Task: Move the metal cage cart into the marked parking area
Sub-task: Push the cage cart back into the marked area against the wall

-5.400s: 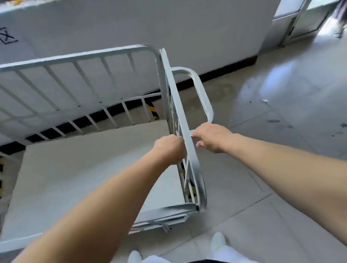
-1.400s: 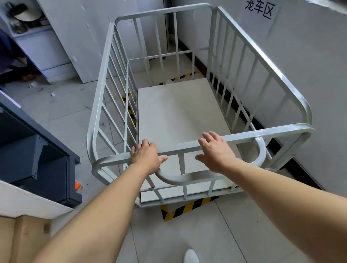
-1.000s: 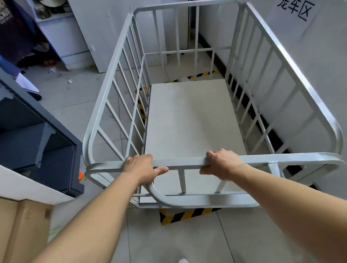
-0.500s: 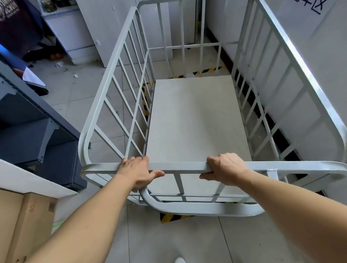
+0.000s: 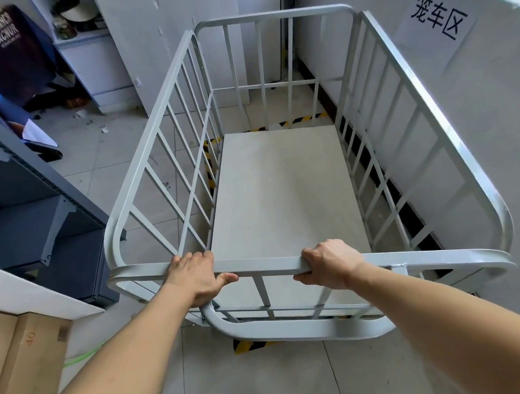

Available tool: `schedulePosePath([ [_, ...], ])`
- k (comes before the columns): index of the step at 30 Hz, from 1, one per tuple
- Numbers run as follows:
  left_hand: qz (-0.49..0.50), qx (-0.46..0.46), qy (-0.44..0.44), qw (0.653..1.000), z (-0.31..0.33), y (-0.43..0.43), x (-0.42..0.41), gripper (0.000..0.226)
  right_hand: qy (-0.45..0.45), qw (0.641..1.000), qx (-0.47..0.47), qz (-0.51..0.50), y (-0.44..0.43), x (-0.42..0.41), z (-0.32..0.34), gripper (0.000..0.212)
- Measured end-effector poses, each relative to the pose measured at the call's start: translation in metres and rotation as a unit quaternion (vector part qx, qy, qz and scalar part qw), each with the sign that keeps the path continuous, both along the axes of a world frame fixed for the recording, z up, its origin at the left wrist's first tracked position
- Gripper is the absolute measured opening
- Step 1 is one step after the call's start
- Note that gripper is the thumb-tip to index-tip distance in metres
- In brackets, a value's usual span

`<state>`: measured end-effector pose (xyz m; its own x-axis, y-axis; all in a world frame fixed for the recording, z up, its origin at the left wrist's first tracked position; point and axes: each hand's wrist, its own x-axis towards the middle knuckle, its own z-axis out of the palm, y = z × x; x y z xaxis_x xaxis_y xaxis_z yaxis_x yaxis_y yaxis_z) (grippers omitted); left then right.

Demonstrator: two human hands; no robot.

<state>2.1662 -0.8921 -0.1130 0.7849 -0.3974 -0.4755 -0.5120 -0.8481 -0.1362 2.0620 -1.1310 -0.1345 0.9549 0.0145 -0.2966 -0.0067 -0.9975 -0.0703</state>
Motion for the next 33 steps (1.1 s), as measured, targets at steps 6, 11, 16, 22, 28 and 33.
schedulePosePath([
  [6, 0.019, -0.013, -0.009, 1.0, -0.001, -0.02, -0.011, 0.078, 0.0, 1.0, -0.001, -0.005, -0.021, -0.003, 0.0, 0.046],
  [11, 0.033, -0.029, -0.018, 0.999, -0.002, -0.043, -0.018, 0.08, 0.002, 1.0, -0.001, -0.008, -0.047, -0.004, 0.004, 0.047],
  [16, 0.046, -0.042, -0.022, 0.998, -0.006, -0.067, -0.021, 0.082, -0.005, 1.0, -0.002, -0.008, -0.071, -0.005, 0.005, 0.044],
  [22, 0.062, -0.053, -0.03, 0.996, -0.007, -0.096, -0.027, 0.082, -0.004, 1.0, -0.01, -0.011, -0.102, -0.003, 0.007, 0.044],
  [28, 0.076, -0.064, -0.03, 0.995, -0.006, -0.128, -0.035, 0.083, -0.003, 1.0, -0.023, -0.001, -0.133, -0.003, 0.007, 0.04],
  [33, 0.078, -0.068, -0.029, 0.994, -0.01, -0.142, -0.036, 0.085, -0.009, 0.999, -0.033, 0.0, -0.149, -0.003, 0.006, 0.041],
])
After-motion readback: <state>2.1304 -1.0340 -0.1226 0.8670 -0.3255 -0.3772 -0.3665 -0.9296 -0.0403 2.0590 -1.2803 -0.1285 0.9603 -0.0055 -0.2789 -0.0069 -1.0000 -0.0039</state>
